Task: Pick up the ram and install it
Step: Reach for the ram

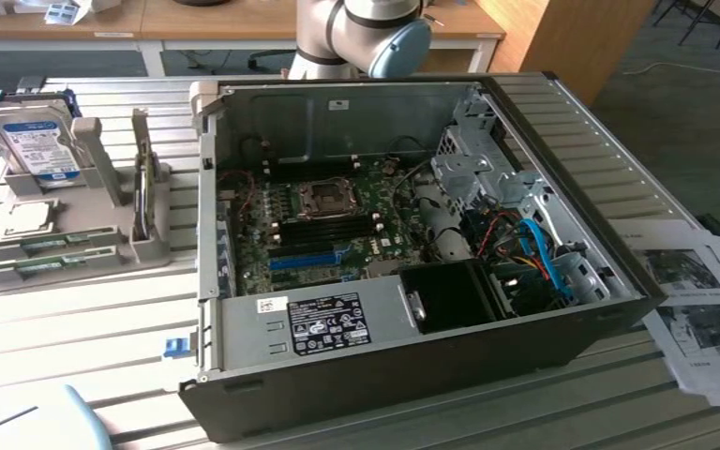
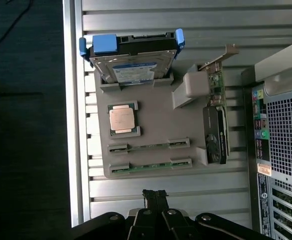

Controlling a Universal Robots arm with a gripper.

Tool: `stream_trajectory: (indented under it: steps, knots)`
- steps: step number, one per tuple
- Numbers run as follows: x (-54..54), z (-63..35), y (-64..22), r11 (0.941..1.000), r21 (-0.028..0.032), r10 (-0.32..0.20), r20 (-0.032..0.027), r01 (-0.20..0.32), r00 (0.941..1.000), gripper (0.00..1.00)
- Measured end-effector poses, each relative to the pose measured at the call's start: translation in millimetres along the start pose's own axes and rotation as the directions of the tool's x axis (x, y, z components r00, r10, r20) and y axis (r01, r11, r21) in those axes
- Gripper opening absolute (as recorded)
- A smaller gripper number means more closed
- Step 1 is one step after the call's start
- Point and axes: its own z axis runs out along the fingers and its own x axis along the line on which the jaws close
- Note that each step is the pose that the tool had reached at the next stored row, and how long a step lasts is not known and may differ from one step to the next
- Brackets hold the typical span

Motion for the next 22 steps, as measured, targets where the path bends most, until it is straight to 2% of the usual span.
stream_trajectory:
  steps: [9,22]
  knots:
    - [0.3,0.1,0.6,1.0,-0.0001,0.0,0.0002,0.0,1.0,0.09]
    - [1.7,1.8,20.2,1.0,0.0,0.0,0.0001,0.0,1.0,0.09]
